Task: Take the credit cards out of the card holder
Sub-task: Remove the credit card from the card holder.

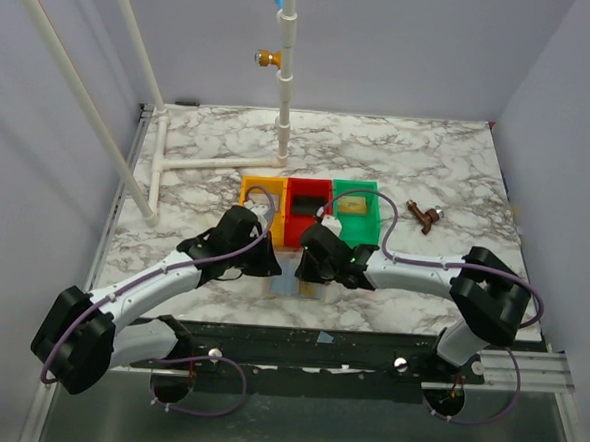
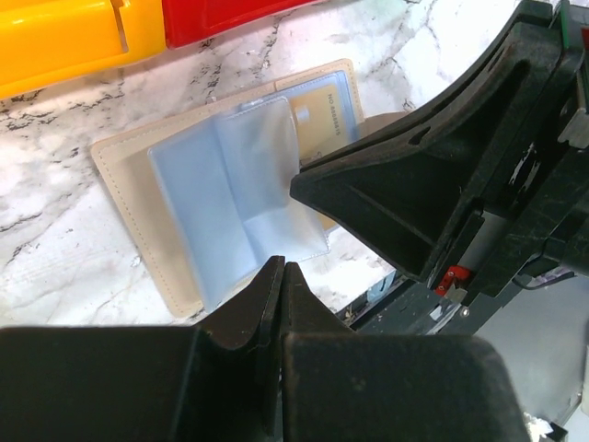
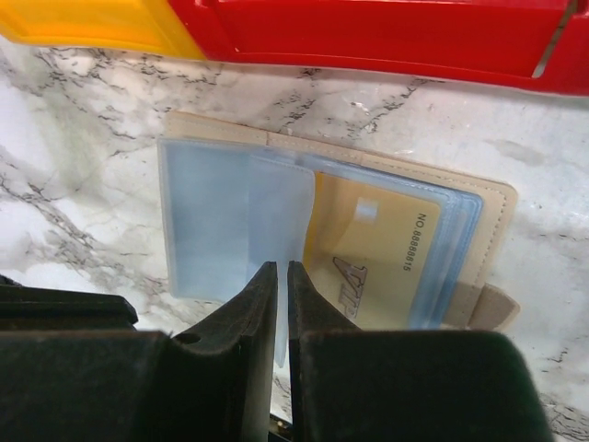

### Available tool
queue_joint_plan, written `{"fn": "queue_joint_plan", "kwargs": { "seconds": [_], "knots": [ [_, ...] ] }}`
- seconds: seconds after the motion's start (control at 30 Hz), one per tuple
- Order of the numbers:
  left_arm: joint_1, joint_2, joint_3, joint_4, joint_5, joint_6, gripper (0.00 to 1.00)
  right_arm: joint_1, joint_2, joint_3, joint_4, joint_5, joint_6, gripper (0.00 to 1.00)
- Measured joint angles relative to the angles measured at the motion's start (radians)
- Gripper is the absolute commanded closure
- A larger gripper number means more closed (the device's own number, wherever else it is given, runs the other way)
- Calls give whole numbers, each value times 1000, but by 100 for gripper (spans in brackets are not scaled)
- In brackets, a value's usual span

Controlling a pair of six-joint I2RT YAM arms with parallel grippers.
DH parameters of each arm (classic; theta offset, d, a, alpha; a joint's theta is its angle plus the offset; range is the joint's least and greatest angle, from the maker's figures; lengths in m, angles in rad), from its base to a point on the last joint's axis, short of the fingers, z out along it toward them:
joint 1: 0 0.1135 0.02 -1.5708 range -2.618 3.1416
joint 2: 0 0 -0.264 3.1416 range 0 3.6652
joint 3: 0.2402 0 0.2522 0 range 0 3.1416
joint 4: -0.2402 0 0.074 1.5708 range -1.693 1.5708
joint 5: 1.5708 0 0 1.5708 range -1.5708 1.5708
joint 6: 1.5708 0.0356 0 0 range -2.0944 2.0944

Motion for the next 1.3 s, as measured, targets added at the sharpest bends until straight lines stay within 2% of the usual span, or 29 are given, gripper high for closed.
{"fn": "queue_joint_plan", "kwargs": {
  "seconds": [0.13, 0.37, 0.5, 0.8, 1.0, 1.23, 1.3],
  "knots": [
    [0, -24, 0, -20, 0, 2, 98, 0, 7, 18, 6, -10, -2, 85],
    [0, -45, 0, -31, 0, 5, 97, 0, 22, 40, 34, -43, -19, 61],
    [0, -50, 0, -36, 0, 6, 97, 0, 40, 52, 59, -64, -26, 56],
    [2, -68, 0, -51, 0, 11, 96, 0, 58, 77, 77, -85, -34, 51],
    [3, -66, 0, -42, 24, 6, 95, 0, 26, 69, 30, -2, -33, 44],
    [-32, 13, -3, 29, 59, -8, 61, -4, -84, -10, -31, 77, -16, 42],
    [-63, 61, 5, 39, 58, -9, 56, -7, -91, -27, -43, 80, -14, 50]
  ]
}}
